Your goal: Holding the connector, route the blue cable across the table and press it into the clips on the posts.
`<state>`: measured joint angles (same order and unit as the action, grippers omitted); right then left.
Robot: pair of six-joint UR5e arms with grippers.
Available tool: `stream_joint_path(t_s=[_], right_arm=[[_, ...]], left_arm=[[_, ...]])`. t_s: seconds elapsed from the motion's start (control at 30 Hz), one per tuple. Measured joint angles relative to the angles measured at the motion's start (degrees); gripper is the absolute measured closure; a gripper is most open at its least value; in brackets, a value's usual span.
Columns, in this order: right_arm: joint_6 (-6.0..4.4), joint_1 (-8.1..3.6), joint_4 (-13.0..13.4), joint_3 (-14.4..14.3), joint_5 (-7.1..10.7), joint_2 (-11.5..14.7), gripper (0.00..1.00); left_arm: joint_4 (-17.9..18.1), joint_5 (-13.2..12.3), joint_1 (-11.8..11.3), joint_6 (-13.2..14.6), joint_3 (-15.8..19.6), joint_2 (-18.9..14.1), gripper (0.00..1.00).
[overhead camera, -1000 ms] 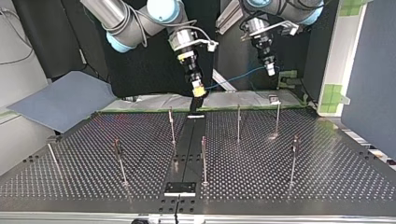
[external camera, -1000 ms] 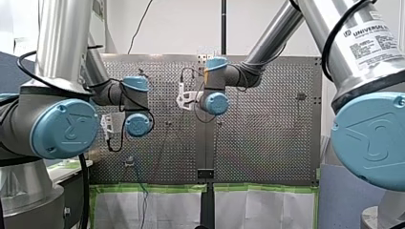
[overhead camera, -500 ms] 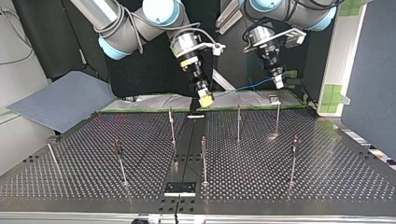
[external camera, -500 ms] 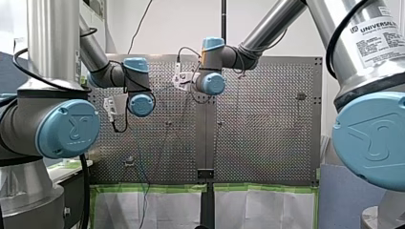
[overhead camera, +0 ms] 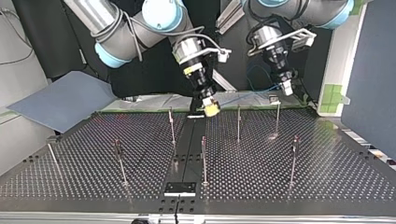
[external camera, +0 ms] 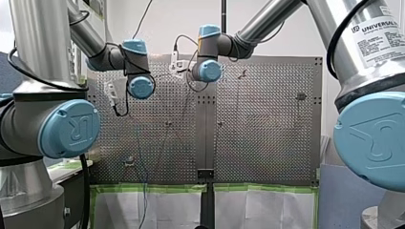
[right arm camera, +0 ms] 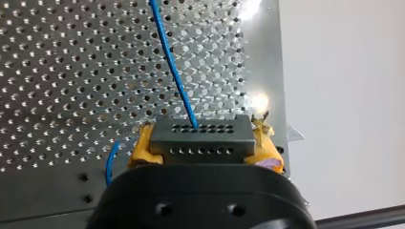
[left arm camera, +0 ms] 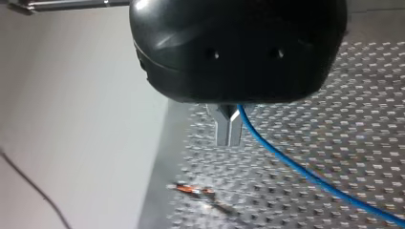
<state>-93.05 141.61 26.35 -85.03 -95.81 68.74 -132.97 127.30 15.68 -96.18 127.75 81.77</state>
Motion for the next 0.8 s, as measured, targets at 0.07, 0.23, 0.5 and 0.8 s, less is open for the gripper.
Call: stream_joint_path(t_s=[0.07,0.23,0.5,0.8], right_arm=[[-0.18,-0.03,-1.0,1.0,0.22,-0.1,1.0],[-1.19,-0.09,-3.5,3.5,1.29,-0.9,1.0],[-2.61,0.17,-7.3,7.3,3.14,-4.0,1.0],[-4.33,-0.6,-11.8,11.8,4.95,-6.8,1.0]], left_arm=[[-1.1,0.0,-0.2,0.0,-1.1,-1.1,1.0],[-3.4,-0.2,-0.9,0.2,-3.4,-2.8,1.0],[-7.1,-2.1,-2.0,0.4,-7.1,-0.1,1.0],[-11.5,-3.1,-3.4,0.7,-11.1,2.3,1.0]])
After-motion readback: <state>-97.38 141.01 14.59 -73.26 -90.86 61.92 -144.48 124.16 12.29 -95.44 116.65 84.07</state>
